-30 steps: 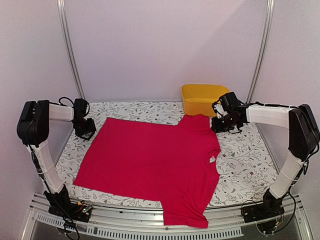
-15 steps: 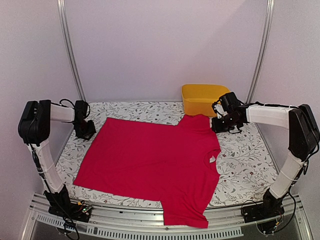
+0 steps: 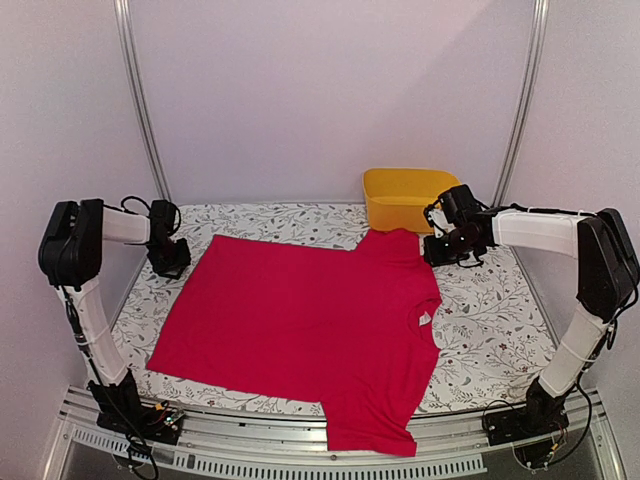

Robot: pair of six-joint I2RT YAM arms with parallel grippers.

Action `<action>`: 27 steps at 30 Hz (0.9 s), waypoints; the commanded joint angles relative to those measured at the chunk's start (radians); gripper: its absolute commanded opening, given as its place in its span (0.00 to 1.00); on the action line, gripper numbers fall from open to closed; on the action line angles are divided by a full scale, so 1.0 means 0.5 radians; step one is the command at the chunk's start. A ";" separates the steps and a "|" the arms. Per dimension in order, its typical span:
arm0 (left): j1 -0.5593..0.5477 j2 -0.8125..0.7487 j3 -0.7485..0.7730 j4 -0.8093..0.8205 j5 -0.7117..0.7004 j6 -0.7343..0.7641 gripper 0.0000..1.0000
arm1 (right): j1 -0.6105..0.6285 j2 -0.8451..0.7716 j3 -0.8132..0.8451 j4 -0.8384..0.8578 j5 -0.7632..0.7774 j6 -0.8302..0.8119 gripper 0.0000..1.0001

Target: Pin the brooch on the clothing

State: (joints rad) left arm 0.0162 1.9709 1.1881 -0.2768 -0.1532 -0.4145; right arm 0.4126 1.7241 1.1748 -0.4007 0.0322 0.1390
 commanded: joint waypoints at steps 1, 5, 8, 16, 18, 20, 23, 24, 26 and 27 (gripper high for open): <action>0.024 0.047 0.020 -0.021 -0.024 0.030 0.39 | 0.015 0.002 -0.008 -0.021 0.018 -0.014 0.18; 0.026 0.047 0.031 -0.028 -0.044 0.040 0.32 | 0.015 0.003 -0.007 -0.024 0.024 -0.014 0.18; 0.023 0.023 0.015 -0.033 -0.033 0.036 0.31 | 0.017 0.006 -0.006 -0.027 0.028 -0.017 0.19; -0.010 -0.106 -0.007 -0.071 -0.078 0.040 0.30 | 0.016 0.001 0.022 -0.042 0.017 -0.017 0.19; -0.026 -0.156 0.000 -0.093 -0.134 0.060 0.30 | 0.017 -0.015 0.041 -0.046 -0.002 -0.018 0.19; -0.112 -0.224 0.009 -0.111 -0.188 0.096 0.30 | 0.016 -0.047 0.062 -0.045 -0.031 -0.020 0.19; -0.226 -0.326 0.021 -0.128 -0.297 0.184 0.30 | 0.016 -0.112 0.104 -0.053 -0.043 -0.031 0.19; -0.261 -0.358 0.027 -0.133 -0.323 0.213 0.30 | 0.015 -0.128 0.116 -0.059 -0.043 -0.037 0.19; -0.351 -0.421 0.040 -0.147 -0.344 0.277 0.30 | 0.015 -0.174 0.150 -0.078 -0.078 -0.049 0.19; -0.393 -0.450 0.042 -0.151 -0.341 0.313 0.30 | 0.015 -0.189 0.171 -0.088 -0.124 -0.060 0.20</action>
State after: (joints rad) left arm -0.1009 1.8198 1.1904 -0.3317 -0.2756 -0.3397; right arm 0.4126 1.7054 1.2011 -0.4278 0.0162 0.1314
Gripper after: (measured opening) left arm 0.362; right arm 0.194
